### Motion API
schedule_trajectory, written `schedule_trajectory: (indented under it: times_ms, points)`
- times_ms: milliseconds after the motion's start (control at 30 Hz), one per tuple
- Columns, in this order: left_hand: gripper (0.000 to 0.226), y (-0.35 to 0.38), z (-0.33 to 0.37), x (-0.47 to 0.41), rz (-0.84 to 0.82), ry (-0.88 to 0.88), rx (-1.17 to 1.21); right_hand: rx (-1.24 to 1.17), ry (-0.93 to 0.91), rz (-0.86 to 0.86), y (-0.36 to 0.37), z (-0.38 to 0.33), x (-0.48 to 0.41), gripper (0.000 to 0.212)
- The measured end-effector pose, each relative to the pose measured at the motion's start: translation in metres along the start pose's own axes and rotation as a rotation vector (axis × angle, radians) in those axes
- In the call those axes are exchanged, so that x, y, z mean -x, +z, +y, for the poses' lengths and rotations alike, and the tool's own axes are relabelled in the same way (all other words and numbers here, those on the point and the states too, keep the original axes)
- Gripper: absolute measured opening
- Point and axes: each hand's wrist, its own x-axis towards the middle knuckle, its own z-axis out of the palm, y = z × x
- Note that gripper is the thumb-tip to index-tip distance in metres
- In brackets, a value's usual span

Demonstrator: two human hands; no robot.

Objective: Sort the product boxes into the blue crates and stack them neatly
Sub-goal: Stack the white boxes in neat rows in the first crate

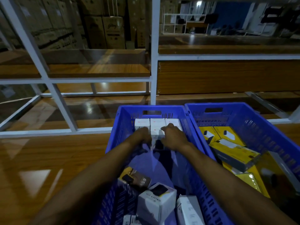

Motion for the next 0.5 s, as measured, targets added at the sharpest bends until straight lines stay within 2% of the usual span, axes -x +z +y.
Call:
schedule_trajectory:
  times_ms: [133,233,367,500]
  points:
    - [0.048,-0.012,-0.006,0.017,-0.140,0.137,-0.456,-0.098,-0.051,0.008,0.001,-0.014,0.009,0.027]
    - [0.020,-0.015,-0.014,0.043,-0.227,0.150,-0.645,-0.107,-0.079,-0.199,0.002,-0.030,0.017,0.011]
    - [0.013,-0.015,-0.029,0.064,-0.294,0.155,-0.828,0.003,-0.203,-0.471,0.006,-0.059,0.037,0.031]
    - [0.032,-0.009,-0.044,0.082,-0.345,0.144,-0.857,0.050,-0.353,-0.563,0.019,-0.088,0.060,0.051]
